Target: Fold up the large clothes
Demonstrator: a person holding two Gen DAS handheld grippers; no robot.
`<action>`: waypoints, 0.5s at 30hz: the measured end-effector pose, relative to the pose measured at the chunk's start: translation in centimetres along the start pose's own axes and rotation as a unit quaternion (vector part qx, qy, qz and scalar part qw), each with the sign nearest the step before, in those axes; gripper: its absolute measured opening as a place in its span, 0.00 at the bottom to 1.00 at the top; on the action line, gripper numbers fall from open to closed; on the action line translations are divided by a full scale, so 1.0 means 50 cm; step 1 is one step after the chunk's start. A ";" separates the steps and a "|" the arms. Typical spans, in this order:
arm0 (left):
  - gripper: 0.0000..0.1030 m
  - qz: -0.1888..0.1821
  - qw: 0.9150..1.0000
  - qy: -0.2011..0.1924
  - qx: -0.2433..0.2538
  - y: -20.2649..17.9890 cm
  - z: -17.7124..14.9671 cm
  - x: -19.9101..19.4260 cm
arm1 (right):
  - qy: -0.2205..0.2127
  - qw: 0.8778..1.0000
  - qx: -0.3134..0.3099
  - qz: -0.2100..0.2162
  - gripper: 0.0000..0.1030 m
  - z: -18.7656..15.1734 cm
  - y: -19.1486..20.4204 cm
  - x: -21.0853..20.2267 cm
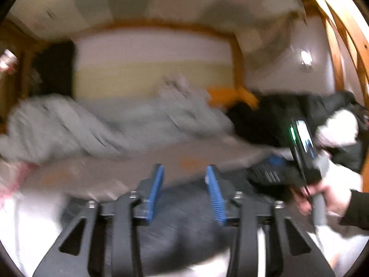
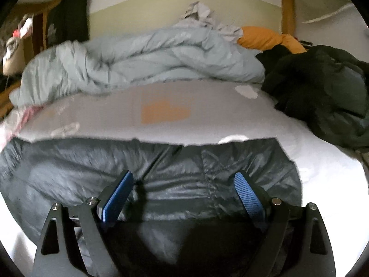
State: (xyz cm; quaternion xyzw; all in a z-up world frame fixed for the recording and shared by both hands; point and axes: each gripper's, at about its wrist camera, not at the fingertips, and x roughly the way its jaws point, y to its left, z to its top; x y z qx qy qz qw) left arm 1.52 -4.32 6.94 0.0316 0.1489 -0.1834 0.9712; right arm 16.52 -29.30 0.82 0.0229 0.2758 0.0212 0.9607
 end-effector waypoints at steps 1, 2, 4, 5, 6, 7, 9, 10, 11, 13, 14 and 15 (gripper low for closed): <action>0.12 -0.018 0.999 0.030 -0.011 -0.013 -0.008 0.026 | -0.009 1.000 0.008 0.006 0.82 0.005 -0.003 -0.016; 0.09 -0.039 0.997 0.063 -0.033 -0.019 -0.021 0.058 | -0.015 1.000 0.013 0.016 0.67 0.011 -0.008 -0.032; 0.07 -0.069 0.989 0.104 -0.076 -0.025 -0.050 0.102 | -0.018 0.999 0.017 0.030 0.48 0.016 -0.011 -0.053; 0.06 -0.072 0.986 0.125 -0.090 -0.023 -0.062 0.128 | -0.021 0.999 0.019 0.039 0.38 0.018 -0.012 -0.061; 0.03 -0.070 0.983 0.142 -0.097 -0.024 -0.074 0.146 | -0.022 0.998 0.019 0.054 0.34 0.019 -0.012 -0.072; 0.02 -0.062 0.980 0.162 -0.102 -0.019 -0.087 0.172 | -0.021 0.997 0.019 0.066 0.31 0.020 -0.010 -0.077; 0.02 -0.052 0.975 0.183 -0.114 -0.014 -0.109 0.205 | -0.014 0.994 0.013 0.104 0.22 0.020 0.003 -0.089; 0.03 -0.053 0.973 0.187 -0.124 -0.011 -0.119 0.215 | -0.009 0.992 0.008 0.122 0.19 0.020 0.013 -0.091; 0.03 -0.054 0.970 0.192 -0.139 -0.003 -0.134 0.227 | 0.002 0.989 -0.004 0.147 0.19 0.019 0.031 -0.093; 0.03 -0.056 0.969 0.194 -0.145 -0.002 -0.159 0.247 | 0.022 0.982 -0.019 0.185 0.19 0.013 0.067 -0.094; 0.03 -0.060 0.967 0.198 -0.149 0.000 -0.163 0.254 | 0.036 0.979 -0.024 0.200 0.18 0.013 0.088 -0.091; 0.03 -0.065 0.965 0.197 -0.159 0.004 -0.163 0.254 | 0.062 0.975 -0.027 0.211 0.18 0.014 0.116 -0.082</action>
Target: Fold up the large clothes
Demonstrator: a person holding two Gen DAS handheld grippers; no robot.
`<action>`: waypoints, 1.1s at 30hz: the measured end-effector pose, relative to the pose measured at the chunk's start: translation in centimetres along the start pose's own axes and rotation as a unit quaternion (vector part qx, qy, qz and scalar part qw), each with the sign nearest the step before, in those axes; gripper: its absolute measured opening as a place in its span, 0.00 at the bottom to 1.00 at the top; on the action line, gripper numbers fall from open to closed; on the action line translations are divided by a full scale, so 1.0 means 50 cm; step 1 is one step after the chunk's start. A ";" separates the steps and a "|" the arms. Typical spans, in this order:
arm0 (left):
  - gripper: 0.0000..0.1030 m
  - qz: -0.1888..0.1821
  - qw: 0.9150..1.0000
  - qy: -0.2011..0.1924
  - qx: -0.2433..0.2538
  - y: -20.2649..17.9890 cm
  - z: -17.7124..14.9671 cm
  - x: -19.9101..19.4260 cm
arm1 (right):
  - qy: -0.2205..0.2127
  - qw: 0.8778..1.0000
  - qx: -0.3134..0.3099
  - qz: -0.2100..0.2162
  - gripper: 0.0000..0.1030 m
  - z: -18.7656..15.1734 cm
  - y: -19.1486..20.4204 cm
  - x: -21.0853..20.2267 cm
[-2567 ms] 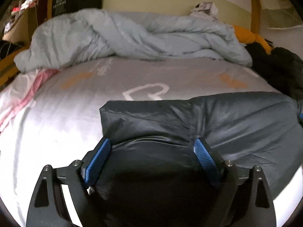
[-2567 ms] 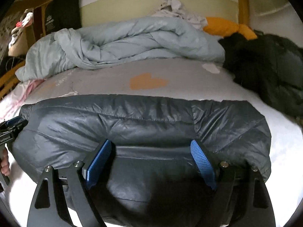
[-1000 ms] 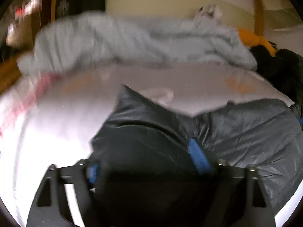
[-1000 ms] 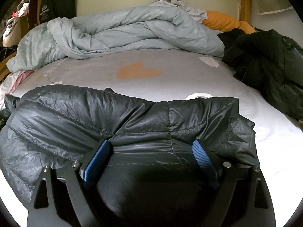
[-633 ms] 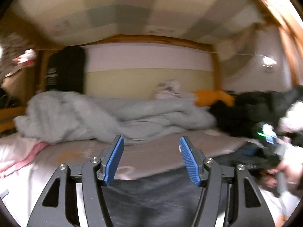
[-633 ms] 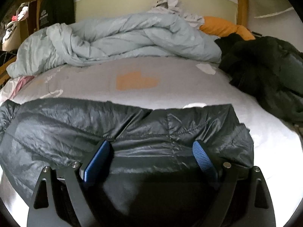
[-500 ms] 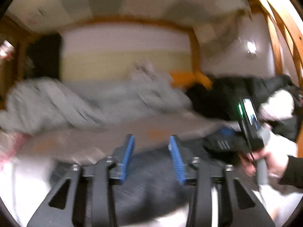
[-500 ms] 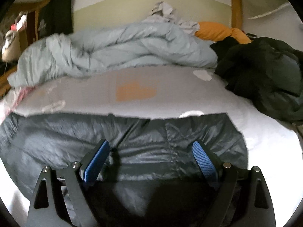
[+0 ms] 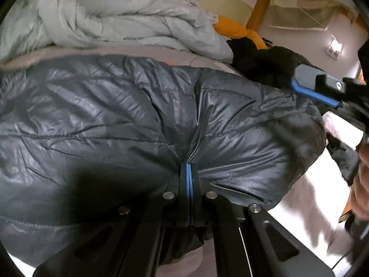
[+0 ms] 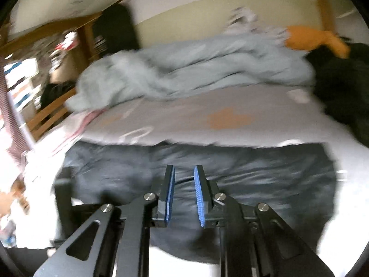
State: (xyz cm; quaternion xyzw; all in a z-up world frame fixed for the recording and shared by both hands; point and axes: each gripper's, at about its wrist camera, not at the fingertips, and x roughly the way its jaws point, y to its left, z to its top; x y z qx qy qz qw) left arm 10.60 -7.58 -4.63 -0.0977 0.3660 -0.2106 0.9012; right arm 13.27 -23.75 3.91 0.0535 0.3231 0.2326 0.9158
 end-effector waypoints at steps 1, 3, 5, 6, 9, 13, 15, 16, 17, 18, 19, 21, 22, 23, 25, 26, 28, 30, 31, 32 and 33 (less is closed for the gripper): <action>0.03 -0.008 1.000 0.000 -0.006 0.005 0.000 -0.001 | 0.026 1.000 0.003 0.009 0.18 0.002 0.015 0.020; 0.03 -0.018 1.000 0.001 -0.015 0.007 -0.003 -0.003 | 0.083 0.995 0.017 0.043 0.18 0.008 0.044 0.072; 0.03 -0.020 1.000 0.001 -0.018 0.008 -0.009 -0.005 | 0.150 0.988 0.019 0.028 0.18 0.011 0.068 0.135; 0.03 -0.020 1.000 0.001 -0.019 0.010 -0.008 0.001 | 0.175 0.984 0.019 0.006 0.18 0.005 0.072 0.163; 0.04 -0.027 0.999 0.006 -0.028 0.015 -0.004 0.010 | 0.224 0.974 0.023 -0.038 0.17 -0.002 0.065 0.235; 0.04 -0.044 0.997 0.021 -0.062 0.041 0.000 0.024 | 0.235 0.969 0.065 -0.042 0.13 -0.004 0.035 0.282; 0.04 -0.034 0.998 0.020 -0.056 0.035 -0.001 0.023 | 0.224 0.971 0.063 -0.053 0.11 0.008 0.030 0.297; 0.04 -0.028 0.998 0.019 -0.053 0.030 -0.002 0.022 | 0.218 0.972 0.066 -0.062 0.06 0.013 0.027 0.302; 0.04 -0.026 0.998 0.018 -0.051 0.027 -0.003 0.021 | 0.211 0.972 0.073 -0.072 0.01 0.024 0.021 0.308; 0.04 -0.026 0.998 0.018 -0.051 0.027 -0.003 0.021 | 0.207 0.972 0.076 -0.077 0.00 0.036 0.018 0.317; 0.04 -0.029 0.998 0.019 -0.054 0.029 -0.003 0.021 | 0.211 0.971 0.078 -0.078 0.00 0.042 0.014 0.327; 0.04 -0.034 0.997 0.020 -0.059 0.033 -0.002 0.022 | 0.229 0.967 0.075 -0.085 0.00 0.052 0.015 0.358; 0.04 -0.035 0.997 0.020 -0.059 0.033 -0.002 0.022 | 0.226 0.967 0.073 -0.095 0.00 0.058 0.014 0.368; 0.04 -0.034 0.997 0.019 -0.059 0.032 -0.001 0.022 | 0.224 0.967 0.067 -0.104 0.00 0.064 0.016 0.378; 0.04 -0.033 0.998 0.018 -0.059 0.031 0.000 0.021 | 0.228 0.965 0.066 -0.115 0.00 0.071 0.013 0.395; 0.04 -0.032 0.998 0.017 -0.060 0.032 0.000 0.021 | 0.229 0.964 0.072 -0.118 0.00 0.072 0.005 0.407; 0.04 -0.031 0.997 0.015 -0.062 0.036 -0.001 0.021 | 0.232 0.963 0.076 -0.116 0.00 0.068 -0.009 0.426; 0.04 -0.032 0.997 0.015 -0.065 0.037 -0.002 0.021 | 0.220 0.967 0.071 -0.111 0.00 0.058 -0.017 0.426; 0.04 -0.033 0.997 0.015 -0.066 0.038 -0.002 0.021 | 0.217 0.968 0.064 -0.112 0.00 0.055 -0.015 0.424; 0.04 -0.034 0.997 0.014 -0.066 0.038 -0.002 0.021 | 0.217 0.968 0.056 -0.114 0.00 0.053 -0.009 0.424; 0.04 -0.033 0.997 0.014 -0.066 0.042 -0.003 0.015 | 0.218 0.968 0.050 -0.115 0.00 0.054 -0.009 0.422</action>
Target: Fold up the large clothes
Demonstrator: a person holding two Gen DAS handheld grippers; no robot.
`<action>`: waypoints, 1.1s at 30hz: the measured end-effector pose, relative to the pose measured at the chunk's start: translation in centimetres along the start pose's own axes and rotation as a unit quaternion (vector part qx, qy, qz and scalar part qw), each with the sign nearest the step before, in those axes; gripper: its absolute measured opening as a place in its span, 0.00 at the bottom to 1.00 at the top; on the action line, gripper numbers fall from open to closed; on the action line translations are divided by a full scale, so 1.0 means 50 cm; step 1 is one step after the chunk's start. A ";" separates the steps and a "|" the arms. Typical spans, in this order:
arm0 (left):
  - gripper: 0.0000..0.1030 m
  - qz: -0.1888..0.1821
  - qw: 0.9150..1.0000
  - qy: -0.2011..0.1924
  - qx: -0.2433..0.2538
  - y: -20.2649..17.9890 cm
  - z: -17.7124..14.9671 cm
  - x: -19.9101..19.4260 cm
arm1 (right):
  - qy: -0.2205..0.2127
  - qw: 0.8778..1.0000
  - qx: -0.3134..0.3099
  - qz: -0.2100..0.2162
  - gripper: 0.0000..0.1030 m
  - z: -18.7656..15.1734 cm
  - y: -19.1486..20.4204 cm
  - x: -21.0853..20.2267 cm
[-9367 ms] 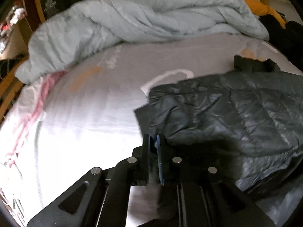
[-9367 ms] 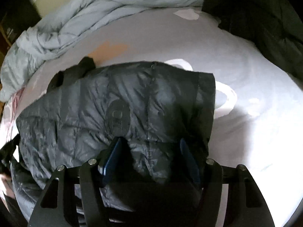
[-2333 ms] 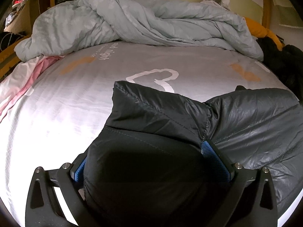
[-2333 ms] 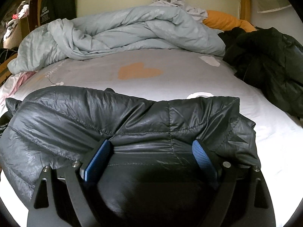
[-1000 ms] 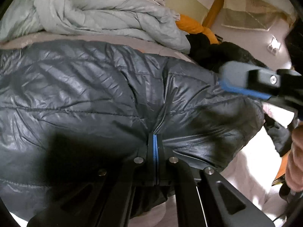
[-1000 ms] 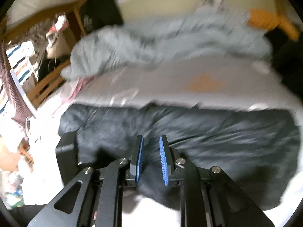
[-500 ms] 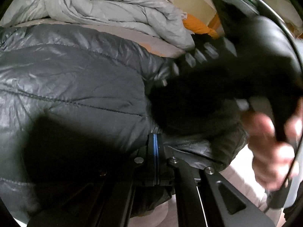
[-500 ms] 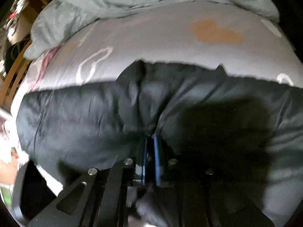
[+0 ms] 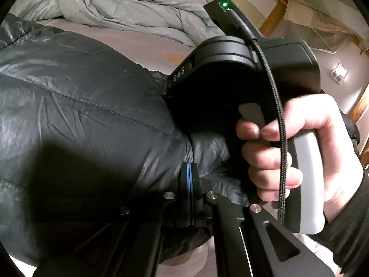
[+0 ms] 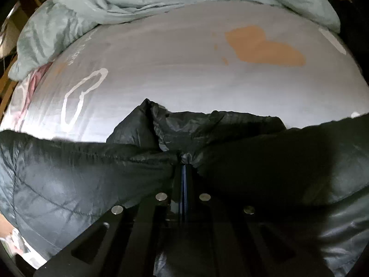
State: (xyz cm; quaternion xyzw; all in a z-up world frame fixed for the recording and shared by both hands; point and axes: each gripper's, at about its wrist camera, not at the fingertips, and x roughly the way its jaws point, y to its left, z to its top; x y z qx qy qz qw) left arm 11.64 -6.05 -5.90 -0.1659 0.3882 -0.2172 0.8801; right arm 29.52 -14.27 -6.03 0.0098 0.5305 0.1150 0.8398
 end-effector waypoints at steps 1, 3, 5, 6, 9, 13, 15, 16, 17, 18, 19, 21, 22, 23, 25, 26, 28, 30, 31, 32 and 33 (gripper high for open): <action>0.04 0.001 1.000 0.000 0.001 0.000 0.003 0.001 | 0.002 1.000 0.000 0.002 0.00 0.002 0.001 -0.003; 0.04 -0.001 1.000 0.001 0.001 0.002 0.001 -0.001 | 0.003 1.000 0.016 0.012 0.00 0.001 -0.016 -0.031; 0.04 -0.005 1.000 0.000 -0.001 0.005 0.002 0.002 | -0.027 0.999 0.026 0.025 0.00 -0.019 -0.032 -0.091; 0.04 -0.005 1.000 0.000 -0.001 0.007 0.002 0.000 | -0.055 0.998 0.018 0.029 0.00 -0.038 -0.039 -0.137; 0.04 -0.002 1.000 -0.001 0.003 0.009 0.000 -0.002 | -0.134 0.990 0.017 0.048 0.04 -0.115 -0.078 -0.271; 0.04 0.003 1.000 -0.003 0.007 0.011 0.004 -0.003 | -0.205 0.974 0.079 0.054 0.50 -0.224 -0.165 -0.384; 0.04 0.004 1.000 -0.004 0.009 0.010 0.003 -0.003 | -0.268 0.955 0.119 -0.041 0.76 -0.295 -0.203 -0.431; 0.04 0.004 1.000 -0.004 0.009 0.012 0.003 -0.001 | -0.293 0.945 0.130 -0.066 0.85 -0.322 -0.217 -0.445; 0.04 0.005 1.000 -0.004 0.010 0.011 0.001 -0.005 | -0.311 0.936 0.146 -0.075 0.85 -0.342 -0.230 -0.453; 0.04 0.006 1.000 -0.004 0.011 0.007 -0.006 -0.011 | -0.320 0.928 0.179 -0.066 0.85 -0.372 -0.255 -0.457; 0.04 0.006 1.000 -0.004 0.012 0.007 -0.006 -0.011 | -0.319 0.924 0.207 -0.046 0.87 -0.393 -0.279 -0.453; 0.04 0.006 1.000 -0.004 0.012 0.006 -0.004 -0.010 | -0.311 0.913 0.264 -0.014 0.89 -0.425 -0.317 -0.423; 0.04 0.006 1.000 -0.004 0.012 0.006 -0.003 -0.010 | -0.305 0.909 0.283 -0.014 0.89 -0.434 -0.332 -0.407; 0.04 0.006 1.000 -0.004 0.012 0.005 -0.003 -0.010 | -0.299 0.906 0.299 -0.012 0.89 -0.440 -0.343 -0.389; 0.04 0.004 1.000 -0.002 0.012 0.004 -0.003 -0.009 | -0.294 0.902 0.315 0.014 0.89 -0.439 -0.363 -0.346; 0.04 0.002 1.000 -0.002 0.011 0.005 -0.003 -0.010 | -0.286 0.904 0.317 0.030 0.89 -0.433 -0.369 -0.326; 0.04 0.000 1.000 -0.003 0.011 0.004 0.000 -0.010 | -0.254 0.907 0.324 0.085 0.89 -0.409 -0.385 -0.275; 0.04 -0.004 1.000 -0.006 0.010 0.005 -0.001 -0.013 | -0.235 0.900 0.338 0.144 0.89 -0.387 -0.383 -0.224; 0.04 -0.009 1.000 -0.011 0.010 0.005 -0.001 -0.018 | -0.234 0.896 0.345 0.150 0.89 -0.382 -0.388 -0.213; 0.04 -0.015 1.000 -0.022 0.013 0.006 -0.001 -0.032 | -0.238 0.896 0.346 0.148 0.85 -0.374 -0.389 -0.207; 0.05 -0.016 0.998 -0.051 0.015 0.007 -0.003 -0.061 | -0.246 0.897 0.342 0.133 0.77 -0.365 -0.390 -0.205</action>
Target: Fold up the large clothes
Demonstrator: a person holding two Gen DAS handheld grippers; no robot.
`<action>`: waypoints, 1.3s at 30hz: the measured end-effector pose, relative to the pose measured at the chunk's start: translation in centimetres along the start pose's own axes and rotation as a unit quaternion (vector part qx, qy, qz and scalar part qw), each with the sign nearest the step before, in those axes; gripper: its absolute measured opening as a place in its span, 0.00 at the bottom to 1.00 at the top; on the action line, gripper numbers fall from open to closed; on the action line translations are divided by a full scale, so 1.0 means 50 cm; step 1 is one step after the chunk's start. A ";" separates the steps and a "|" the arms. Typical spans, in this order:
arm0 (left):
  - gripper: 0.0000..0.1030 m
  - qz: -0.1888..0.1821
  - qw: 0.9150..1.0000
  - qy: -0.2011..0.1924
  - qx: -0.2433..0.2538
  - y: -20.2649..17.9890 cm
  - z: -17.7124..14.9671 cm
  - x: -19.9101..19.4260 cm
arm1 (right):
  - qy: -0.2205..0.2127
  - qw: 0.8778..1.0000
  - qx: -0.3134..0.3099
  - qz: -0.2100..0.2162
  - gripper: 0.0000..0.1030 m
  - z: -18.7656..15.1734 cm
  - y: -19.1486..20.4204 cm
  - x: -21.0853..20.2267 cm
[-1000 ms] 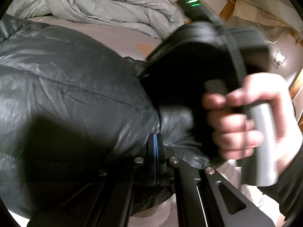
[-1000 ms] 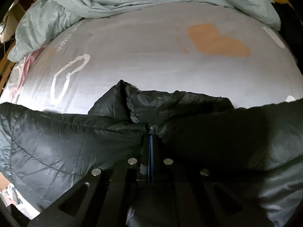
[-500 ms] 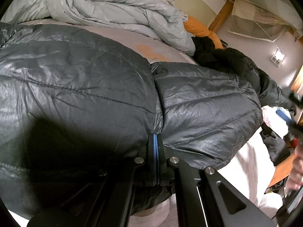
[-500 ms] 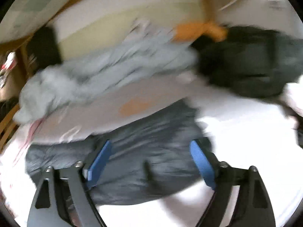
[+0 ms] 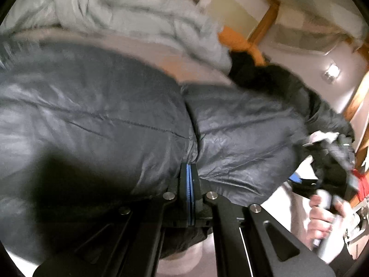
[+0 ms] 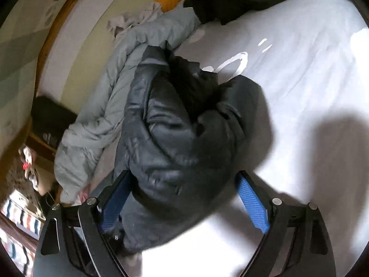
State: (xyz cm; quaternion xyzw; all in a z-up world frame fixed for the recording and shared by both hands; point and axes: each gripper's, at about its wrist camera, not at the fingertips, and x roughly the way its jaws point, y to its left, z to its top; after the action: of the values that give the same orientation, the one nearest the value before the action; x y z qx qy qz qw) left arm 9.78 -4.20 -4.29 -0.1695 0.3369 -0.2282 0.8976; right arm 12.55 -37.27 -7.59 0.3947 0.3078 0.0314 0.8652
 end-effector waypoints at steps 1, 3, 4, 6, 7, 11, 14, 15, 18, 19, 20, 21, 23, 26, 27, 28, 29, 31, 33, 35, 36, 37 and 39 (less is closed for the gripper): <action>0.18 0.007 0.999 -0.033 0.005 -0.001 0.004 -0.036 | -0.003 1.000 -0.013 -0.011 0.57 0.007 0.004 0.005; 0.53 0.015 0.996 -0.089 0.021 -0.002 0.021 -0.114 | -0.014 0.999 -0.041 -0.030 0.41 0.015 0.026 0.003; 0.65 0.032 0.993 -0.113 0.033 -0.002 0.034 -0.154 | -0.021 0.998 -0.058 -0.028 0.33 0.019 0.035 -0.009; 0.69 0.083 0.988 -0.125 0.048 0.006 0.061 -0.208 | -0.033 0.995 -0.087 -0.034 0.30 0.026 0.062 -0.039; 0.72 0.110 0.986 -0.118 0.050 0.017 0.077 -0.231 | -0.042 0.993 -0.102 -0.044 0.29 0.032 0.076 -0.060; 0.92 0.181 0.980 -0.081 0.029 0.092 0.101 -0.273 | -0.075 0.982 -0.153 -0.080 0.29 0.061 0.095 -0.118; 0.92 0.155 0.987 -0.026 -0.038 0.178 0.084 -0.260 | -0.068 0.979 -0.164 -0.098 0.29 0.084 0.080 -0.141; 0.92 0.142 0.988 -0.002 -0.065 0.201 0.075 -0.242 | -0.065 0.976 -0.175 -0.113 0.29 0.088 0.081 -0.141; 0.92 0.084 0.982 0.059 -0.159 0.265 0.046 -0.187 | -0.071 0.962 -0.221 -0.144 0.29 0.088 0.097 -0.152; 0.92 0.064 0.979 0.064 -0.185 0.278 0.038 -0.172 | -0.074 0.959 -0.232 -0.147 0.29 0.087 0.105 -0.157; 0.92 0.053 0.977 0.067 -0.194 0.283 0.036 -0.163 | -0.079 0.955 -0.244 -0.147 0.29 0.086 0.120 -0.161; 0.89 0.048 0.978 0.065 -0.194 0.284 0.037 -0.156 | -0.082 0.953 -0.250 -0.147 0.29 0.086 0.129 -0.166; 0.64 0.022 0.978 0.064 -0.196 0.280 0.035 -0.147 | -0.093 0.947 -0.269 -0.149 0.29 0.082 0.157 -0.176; 0.46 0.006 0.975 0.071 -0.209 0.282 0.026 -0.143 | -0.115 0.939 -0.294 -0.139 0.29 0.072 0.220 -0.189; 0.41 0.006 0.976 0.069 -0.209 0.279 0.027 -0.142 | -0.122 0.935 -0.307 -0.131 0.29 0.065 0.248 -0.194; 0.38 0.005 0.976 0.067 -0.206 0.275 0.026 -0.143 | -0.129 0.931 -0.318 -0.124 0.29 0.057 0.269 -0.198; 0.37 0.007 0.977 0.065 -0.201 0.269 0.026 -0.144 | -0.135 0.928 -0.328 -0.116 0.29 0.047 0.291 -0.202; 0.37 0.010 0.980 0.065 -0.189 0.258 0.025 -0.146 | -0.146 0.921 -0.350 -0.092 0.29 0.018 0.342 -0.210; 0.36 0.002 0.980 0.068 -0.185 0.249 0.027 -0.141 | -0.148 0.915 -0.371 -0.064 0.29 -0.021 0.393 -0.211; 0.35 -0.015 0.981 0.075 -0.180 0.243 0.027 -0.137 | -0.143 0.908 -0.391 -0.046 0.29 -0.056 0.433 -0.206; 0.34 -0.024 0.981 0.079 -0.176 0.236 0.026 -0.134 | -0.139 0.904 -0.403 -0.035 0.29 -0.079 0.455 -0.202; 0.34 -0.031 0.982 0.084 -0.168 0.227 0.026 -0.133 | -0.134 0.902 -0.409 -0.025 0.29 -0.097 0.470 -0.198; 0.34 -0.020 0.985 0.084 -0.146 0.209 0.028 -0.134 | -0.114 0.897 -0.427 -0.006 0.29 -0.142 0.498 -0.183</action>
State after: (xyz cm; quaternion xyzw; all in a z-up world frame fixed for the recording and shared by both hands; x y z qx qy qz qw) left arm 9.36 8.30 -4.53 -0.2861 0.4376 -0.2080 0.8267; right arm 5.89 -18.20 11.01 -0.0135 0.1659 0.1094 0.9799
